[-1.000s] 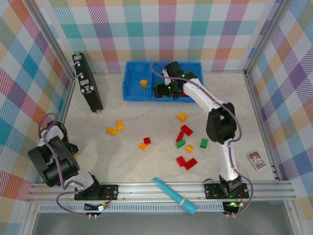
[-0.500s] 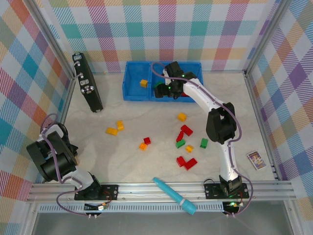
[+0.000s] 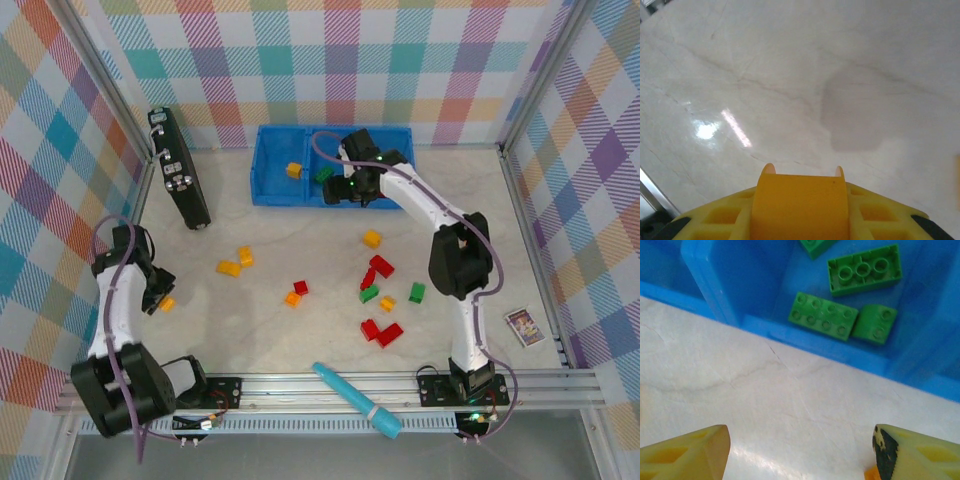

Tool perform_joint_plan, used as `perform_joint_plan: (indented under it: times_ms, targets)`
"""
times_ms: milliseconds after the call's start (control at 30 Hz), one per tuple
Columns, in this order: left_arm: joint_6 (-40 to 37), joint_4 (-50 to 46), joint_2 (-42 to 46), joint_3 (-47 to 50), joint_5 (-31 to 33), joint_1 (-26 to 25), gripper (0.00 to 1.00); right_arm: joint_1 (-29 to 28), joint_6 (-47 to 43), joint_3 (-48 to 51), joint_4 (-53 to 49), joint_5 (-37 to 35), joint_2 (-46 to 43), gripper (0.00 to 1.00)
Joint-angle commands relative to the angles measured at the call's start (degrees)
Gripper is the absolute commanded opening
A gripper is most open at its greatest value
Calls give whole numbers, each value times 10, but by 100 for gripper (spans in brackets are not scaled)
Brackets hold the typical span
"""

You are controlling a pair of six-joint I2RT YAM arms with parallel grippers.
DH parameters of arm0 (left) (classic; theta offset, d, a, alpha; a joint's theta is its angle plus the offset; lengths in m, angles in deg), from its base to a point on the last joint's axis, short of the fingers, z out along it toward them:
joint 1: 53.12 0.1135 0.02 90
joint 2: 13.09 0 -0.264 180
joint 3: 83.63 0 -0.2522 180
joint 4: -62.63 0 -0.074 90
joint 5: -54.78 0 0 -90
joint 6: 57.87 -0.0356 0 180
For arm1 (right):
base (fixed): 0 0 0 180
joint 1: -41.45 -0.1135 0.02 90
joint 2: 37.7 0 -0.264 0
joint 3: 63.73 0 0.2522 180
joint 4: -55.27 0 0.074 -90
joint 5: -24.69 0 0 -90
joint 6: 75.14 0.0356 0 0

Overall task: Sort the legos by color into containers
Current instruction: Pick up the lego from the bottom-left of the table, then place the lego in the container.

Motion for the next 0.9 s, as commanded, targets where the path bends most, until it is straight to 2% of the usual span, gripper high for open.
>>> perform_joint_plan:
  times_ms: [0,67,167,333,467,600,700,867]
  targets:
    - [35,-53,49,-67,-50,-25,24,7,-8,42,4,-30,-74,76]
    - [47,-58,61,-105,-58,-33,23,8,-10,71,5,-35,-108,77]
    - [70,-46,59,-148,-59,-81,23,8,-11,119,21,-27,-168,79]
    - [102,6,-9,-242,-51,-158,22,6,10,197,34,-3,-243,79]
    - [91,54,-119,-354,-7,-246,22,5,29,275,40,-8,-292,79]
    - [53,64,-262,-498,56,-319,21,2,48,339,30,-8,-338,80]
    - [16,43,-379,-628,83,-347,20,0,73,397,21,-23,-381,80]
    - [-1,8,-549,-814,77,-358,19,-5,121,500,29,-18,-445,80]
